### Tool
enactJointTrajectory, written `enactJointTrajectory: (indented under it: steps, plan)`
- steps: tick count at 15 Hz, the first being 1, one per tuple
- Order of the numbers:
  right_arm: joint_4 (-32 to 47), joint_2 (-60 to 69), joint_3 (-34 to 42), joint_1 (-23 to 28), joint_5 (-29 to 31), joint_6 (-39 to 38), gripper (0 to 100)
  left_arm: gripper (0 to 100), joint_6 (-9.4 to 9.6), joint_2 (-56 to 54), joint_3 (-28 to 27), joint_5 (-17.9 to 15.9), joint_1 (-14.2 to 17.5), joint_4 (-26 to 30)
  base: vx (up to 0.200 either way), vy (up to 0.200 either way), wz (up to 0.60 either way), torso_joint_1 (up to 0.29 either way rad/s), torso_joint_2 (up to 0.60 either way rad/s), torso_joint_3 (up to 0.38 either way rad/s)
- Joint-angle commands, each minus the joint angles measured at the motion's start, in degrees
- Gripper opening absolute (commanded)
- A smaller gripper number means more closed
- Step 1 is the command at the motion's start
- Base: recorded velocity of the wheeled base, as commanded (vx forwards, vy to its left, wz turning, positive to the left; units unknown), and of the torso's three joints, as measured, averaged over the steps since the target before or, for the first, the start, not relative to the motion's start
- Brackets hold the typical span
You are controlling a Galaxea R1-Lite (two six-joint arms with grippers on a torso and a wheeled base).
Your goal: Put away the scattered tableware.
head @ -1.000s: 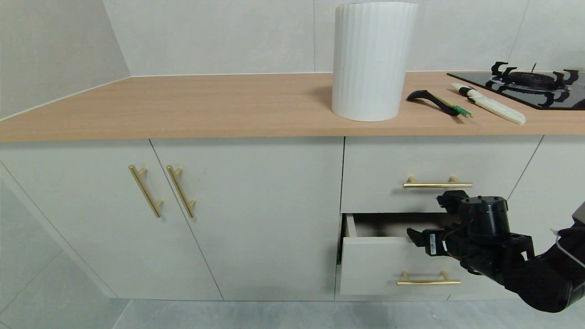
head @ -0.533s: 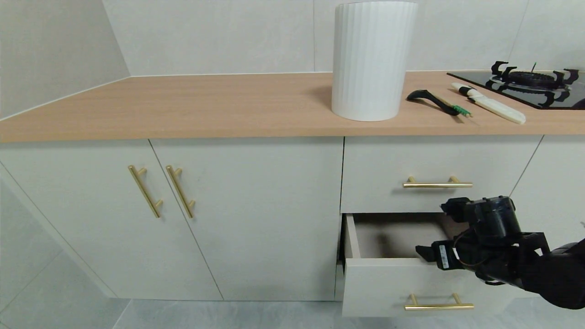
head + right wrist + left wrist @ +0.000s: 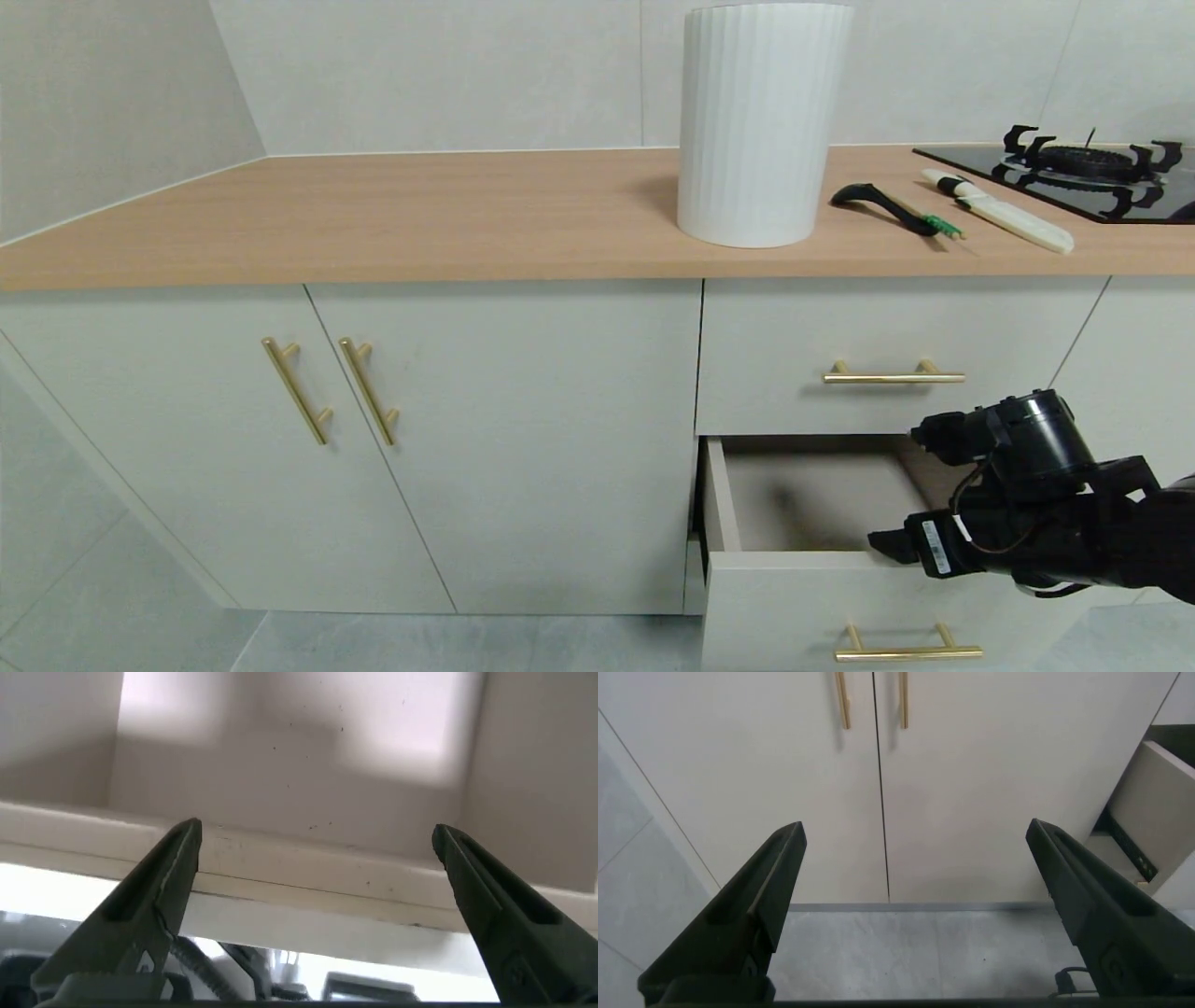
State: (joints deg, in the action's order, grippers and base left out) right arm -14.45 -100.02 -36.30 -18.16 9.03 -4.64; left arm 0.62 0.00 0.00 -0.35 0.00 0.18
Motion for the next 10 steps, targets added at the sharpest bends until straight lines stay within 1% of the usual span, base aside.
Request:
enactJointTrajectory:
  steps: [1, 10]
  plan:
    - [0.91, 0.80, -0.17, -0.03, 0.02, 0.07, 100, 100, -0.01, 0.09, 0.00, 0.00, 0.00, -0.01, 0.000, 0.000, 0.00, 0.000, 0.00, 0.000]
    - [14.71, 3.87, -0.70, -1.79, 0.02, 5.70, 100, 100, -0.01, 0.09, 0.00, 0.00, 0.00, -0.01, 0.000, 0.000, 0.00, 0.000, 0.00, 0.000]
